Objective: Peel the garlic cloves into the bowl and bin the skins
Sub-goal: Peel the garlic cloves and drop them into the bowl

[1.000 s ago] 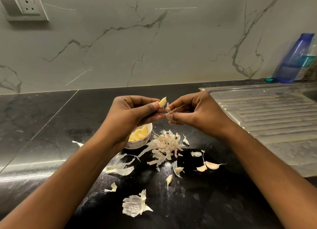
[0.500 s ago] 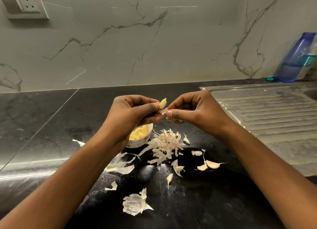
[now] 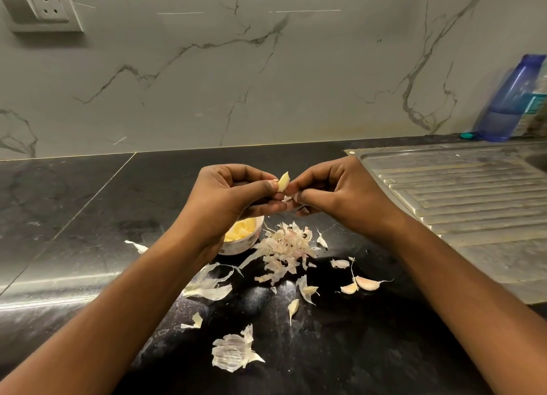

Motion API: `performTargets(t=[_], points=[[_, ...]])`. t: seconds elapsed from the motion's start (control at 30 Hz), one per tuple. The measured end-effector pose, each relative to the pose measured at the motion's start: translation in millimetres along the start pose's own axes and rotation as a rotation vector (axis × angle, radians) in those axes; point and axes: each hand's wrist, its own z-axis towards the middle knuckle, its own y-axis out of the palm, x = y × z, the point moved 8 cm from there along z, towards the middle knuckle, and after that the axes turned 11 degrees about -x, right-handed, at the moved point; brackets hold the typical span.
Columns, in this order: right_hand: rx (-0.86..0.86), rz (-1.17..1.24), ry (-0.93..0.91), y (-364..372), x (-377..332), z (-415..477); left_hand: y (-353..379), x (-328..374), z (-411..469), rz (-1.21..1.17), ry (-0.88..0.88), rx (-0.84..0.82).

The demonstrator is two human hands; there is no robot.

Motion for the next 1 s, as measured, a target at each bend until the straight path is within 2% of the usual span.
performTargets(t=[0.13,0.27,0.37,0.73,1.0], points=[[0.0,-0.047,-0.017,1.6,-3.2,-0.5,-0.5,-1.3,0.6,-0.008,-0.008,0.008],[-0.017,0.073,0.016,2.0,-2.9,-2.7,-2.7,-2.3,1.3,-0.054,-0.017,0.029],[-0.021,0.068,0.003,2.5,-5.2,-3.8,-3.1,-3.5,1.3,-0.079,-0.018,0.031],[-0.007,0.063,-0.041,4.4,-7.6,-1.0,0.1,0.4,0.7,-0.012,0.021,-0.042],[-0.016,0.006,-0.078,4.1,-8.3,-0.6,-0.1,-0.3,0.4,0.045,0.03,-0.03]])
